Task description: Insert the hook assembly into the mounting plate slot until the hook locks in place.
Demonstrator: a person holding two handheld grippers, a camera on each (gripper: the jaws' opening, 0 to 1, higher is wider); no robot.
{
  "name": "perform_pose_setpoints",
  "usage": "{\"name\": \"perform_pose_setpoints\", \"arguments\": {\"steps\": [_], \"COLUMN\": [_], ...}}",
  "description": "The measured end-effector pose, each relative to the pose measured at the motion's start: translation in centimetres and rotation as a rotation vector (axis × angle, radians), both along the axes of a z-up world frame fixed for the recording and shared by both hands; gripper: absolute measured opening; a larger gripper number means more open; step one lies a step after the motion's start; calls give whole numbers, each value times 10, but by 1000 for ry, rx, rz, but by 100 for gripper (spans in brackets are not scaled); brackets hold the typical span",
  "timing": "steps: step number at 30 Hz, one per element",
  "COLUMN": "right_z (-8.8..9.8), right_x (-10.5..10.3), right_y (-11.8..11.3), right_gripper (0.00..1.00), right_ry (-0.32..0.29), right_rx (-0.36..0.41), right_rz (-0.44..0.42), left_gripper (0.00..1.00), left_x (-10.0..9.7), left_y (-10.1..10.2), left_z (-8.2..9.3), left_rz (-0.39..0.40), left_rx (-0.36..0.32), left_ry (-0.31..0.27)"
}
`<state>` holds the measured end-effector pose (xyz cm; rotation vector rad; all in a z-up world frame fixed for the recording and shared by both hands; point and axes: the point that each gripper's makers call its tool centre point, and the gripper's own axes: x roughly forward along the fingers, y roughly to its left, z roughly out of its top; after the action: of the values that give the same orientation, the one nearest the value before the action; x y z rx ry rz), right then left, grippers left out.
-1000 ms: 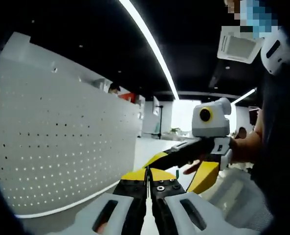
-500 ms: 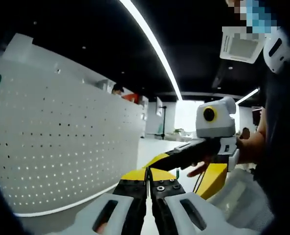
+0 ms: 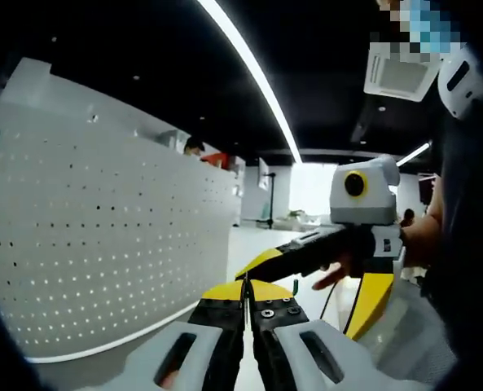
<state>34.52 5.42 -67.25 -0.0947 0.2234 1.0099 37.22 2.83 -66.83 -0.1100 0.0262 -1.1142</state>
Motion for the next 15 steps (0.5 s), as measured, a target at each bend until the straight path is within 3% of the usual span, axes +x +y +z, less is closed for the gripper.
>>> {"name": "perform_pose_setpoints", "arguments": {"steps": [15], "right_z": [1], "right_x": [0], "right_y": [-3], "right_gripper": [56], "right_ry": [-15], "right_rx": [-5], "right_rz": [10], "left_gripper": [1], "left_x": [0], "left_y": [0], "left_z": [-4], "left_rz": [-19], "left_rx": [1], "left_ry": [14]}}
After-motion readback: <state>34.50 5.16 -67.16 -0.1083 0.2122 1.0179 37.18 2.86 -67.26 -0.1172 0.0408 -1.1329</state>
